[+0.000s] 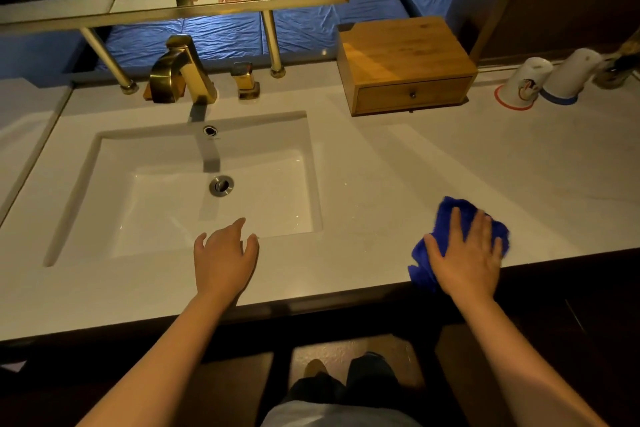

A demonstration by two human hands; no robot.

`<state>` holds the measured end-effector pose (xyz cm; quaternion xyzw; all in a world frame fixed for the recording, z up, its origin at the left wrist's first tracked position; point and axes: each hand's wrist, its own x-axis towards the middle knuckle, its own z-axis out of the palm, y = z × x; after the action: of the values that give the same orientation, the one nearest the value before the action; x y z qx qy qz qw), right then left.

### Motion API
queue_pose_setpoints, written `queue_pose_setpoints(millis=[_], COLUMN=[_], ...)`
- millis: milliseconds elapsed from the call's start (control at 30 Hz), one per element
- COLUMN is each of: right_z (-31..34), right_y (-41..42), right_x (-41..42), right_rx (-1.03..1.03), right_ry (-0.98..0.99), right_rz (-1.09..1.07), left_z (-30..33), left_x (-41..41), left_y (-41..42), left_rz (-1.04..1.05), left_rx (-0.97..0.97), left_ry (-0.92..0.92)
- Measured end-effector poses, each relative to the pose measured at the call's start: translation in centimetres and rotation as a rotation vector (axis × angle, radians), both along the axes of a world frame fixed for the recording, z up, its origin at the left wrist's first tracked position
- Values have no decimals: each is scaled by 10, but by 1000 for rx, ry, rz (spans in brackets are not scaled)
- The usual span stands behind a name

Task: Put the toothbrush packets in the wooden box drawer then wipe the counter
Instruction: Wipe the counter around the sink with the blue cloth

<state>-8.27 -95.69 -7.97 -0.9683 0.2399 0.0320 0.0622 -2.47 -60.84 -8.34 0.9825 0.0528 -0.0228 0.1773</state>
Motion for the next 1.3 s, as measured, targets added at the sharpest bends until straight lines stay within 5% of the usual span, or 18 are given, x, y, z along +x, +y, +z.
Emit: queue_pose_setpoints(millis=[167, 567, 867, 1100, 1300], right_z=[-3, -15, -3, 38, 67], right_y=[31, 165, 186, 157, 74], right_x=[-2, 63, 97, 67, 47], right_rx=[0, 19, 400, 1161, 1017], right_ry=[-5, -179, -134, -358, -753], right_rz=[-136, 514, 735, 200, -98], left_z=[1, -2, 0, 2, 7], left_x=[0, 3, 3, 2, 18], left_y=[-3, -1, -3, -5, -20], left_rz=[8, 11, 19, 4, 45], left_rx=[-7, 2, 14, 13, -89], left_ry=[9, 26, 42, 37, 29])
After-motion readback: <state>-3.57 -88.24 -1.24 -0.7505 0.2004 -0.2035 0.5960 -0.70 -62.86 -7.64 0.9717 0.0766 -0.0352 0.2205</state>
